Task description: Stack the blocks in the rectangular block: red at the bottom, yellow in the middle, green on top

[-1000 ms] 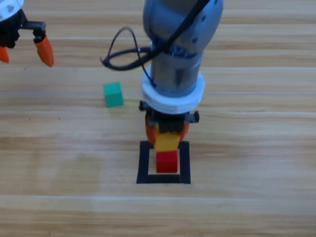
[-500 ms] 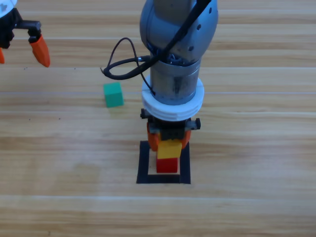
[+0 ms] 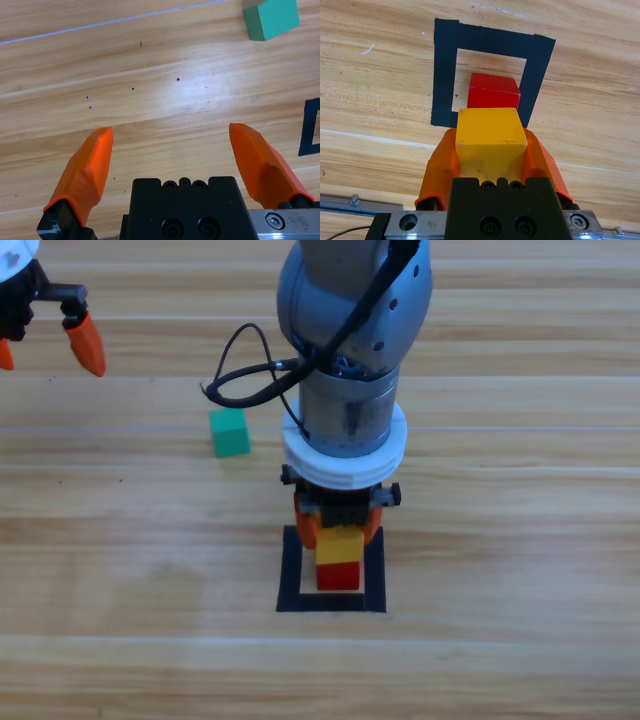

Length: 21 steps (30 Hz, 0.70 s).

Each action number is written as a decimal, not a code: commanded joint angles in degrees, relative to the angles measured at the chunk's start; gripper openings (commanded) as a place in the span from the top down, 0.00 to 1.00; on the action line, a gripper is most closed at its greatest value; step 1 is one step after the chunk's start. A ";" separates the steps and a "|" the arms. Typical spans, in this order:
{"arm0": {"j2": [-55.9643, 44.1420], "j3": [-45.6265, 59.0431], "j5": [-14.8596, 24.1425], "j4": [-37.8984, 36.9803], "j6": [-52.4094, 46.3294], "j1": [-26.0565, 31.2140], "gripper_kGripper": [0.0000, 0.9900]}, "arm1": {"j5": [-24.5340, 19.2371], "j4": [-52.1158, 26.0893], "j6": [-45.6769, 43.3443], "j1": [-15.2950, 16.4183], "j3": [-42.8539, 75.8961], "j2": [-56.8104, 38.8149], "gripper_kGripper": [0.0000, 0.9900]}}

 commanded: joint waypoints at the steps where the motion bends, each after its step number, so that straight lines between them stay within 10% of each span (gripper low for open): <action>1: -0.75 1.49 -0.45 -0.50 -0.94 -0.63 0.00 | -0.76 0.96 0.22 1.86 -0.22 4.10 0.95; 21: 0.84 0.26 -1.24 -2.87 -0.50 -1.59 0.00 | -1.46 1.22 0.31 1.86 -0.58 5.68 0.89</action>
